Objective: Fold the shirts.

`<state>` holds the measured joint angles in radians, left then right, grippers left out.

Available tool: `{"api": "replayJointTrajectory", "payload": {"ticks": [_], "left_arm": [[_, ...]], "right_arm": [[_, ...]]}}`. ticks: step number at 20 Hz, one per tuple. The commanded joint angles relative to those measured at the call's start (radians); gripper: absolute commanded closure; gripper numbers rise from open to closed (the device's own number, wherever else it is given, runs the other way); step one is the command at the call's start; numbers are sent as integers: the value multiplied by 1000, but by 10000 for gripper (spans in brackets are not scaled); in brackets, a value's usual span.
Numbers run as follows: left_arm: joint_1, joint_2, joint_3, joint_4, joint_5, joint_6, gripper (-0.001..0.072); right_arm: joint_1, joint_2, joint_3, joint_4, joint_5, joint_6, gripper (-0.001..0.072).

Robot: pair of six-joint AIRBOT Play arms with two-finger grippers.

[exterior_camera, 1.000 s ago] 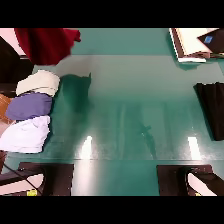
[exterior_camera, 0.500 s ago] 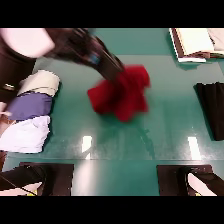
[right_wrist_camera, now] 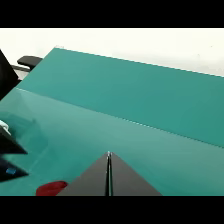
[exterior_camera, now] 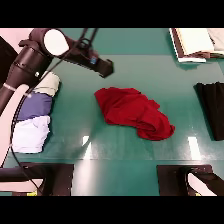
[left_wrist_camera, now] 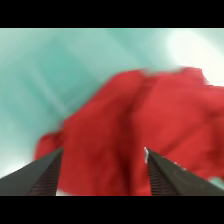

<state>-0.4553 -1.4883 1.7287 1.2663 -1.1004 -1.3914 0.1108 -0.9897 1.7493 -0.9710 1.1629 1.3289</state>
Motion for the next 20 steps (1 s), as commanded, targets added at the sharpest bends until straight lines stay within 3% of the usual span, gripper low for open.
{"api": "replayJointTrajectory", "payload": {"ticks": [1, 8, 14, 17, 18, 20], "left_arm": [[175, -95, -69, -117, -24, -32, 96], [216, -325, -124, -198, -10, 12, 96], [180, -372, -124, -236, -6, 12, 104], [173, -370, -123, -242, -8, 12, 618], [180, -362, -123, -242, -18, 11, 677], [213, -322, -105, -235, -53, 12, 678]], "right_arm": [[0, 0, 1, 1, 25, 0, 695], [0, -2, 1, 0, 44, 2, 695], [0, -23, 1, 3, 47, 38, 695], [0, -55, 1, 3, 88, 58, 695], [0, -65, 1, 3, 119, 58, 695], [-10, -90, 0, 0, 217, 59, 695]]}}
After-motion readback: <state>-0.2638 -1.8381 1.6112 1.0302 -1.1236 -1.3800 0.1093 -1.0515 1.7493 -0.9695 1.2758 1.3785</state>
